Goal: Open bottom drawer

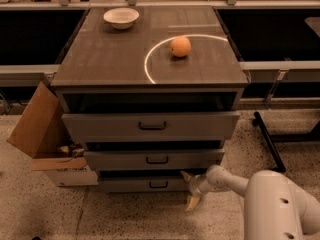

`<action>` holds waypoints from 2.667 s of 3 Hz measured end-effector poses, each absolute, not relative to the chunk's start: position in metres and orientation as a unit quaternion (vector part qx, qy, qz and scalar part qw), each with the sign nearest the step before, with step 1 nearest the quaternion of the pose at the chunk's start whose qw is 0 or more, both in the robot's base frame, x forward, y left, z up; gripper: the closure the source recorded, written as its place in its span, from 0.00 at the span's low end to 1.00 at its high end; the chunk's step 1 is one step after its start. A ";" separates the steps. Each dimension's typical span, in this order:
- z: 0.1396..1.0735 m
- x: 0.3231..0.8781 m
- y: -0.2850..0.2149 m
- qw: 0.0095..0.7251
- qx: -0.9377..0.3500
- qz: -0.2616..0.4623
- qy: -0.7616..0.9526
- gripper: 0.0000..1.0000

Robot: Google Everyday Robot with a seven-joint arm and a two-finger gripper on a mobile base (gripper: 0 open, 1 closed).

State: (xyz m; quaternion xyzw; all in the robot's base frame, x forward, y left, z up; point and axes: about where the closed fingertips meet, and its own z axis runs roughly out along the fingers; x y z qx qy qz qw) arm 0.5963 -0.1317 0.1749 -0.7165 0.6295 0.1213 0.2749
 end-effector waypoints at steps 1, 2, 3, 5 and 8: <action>0.161 0.608 -0.125 0.270 -0.720 0.125 0.627 0.00; 0.148 0.608 -0.122 0.267 -0.720 0.140 0.625 0.18; 0.154 0.608 -0.122 0.267 -0.720 0.140 0.625 0.42; 0.170 0.608 -0.122 0.267 -0.720 0.140 0.625 0.88; 0.178 0.608 -0.122 0.267 -0.720 0.140 0.625 0.62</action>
Offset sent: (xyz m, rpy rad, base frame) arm 0.0146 0.0106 -0.0494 0.0343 0.0777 0.0462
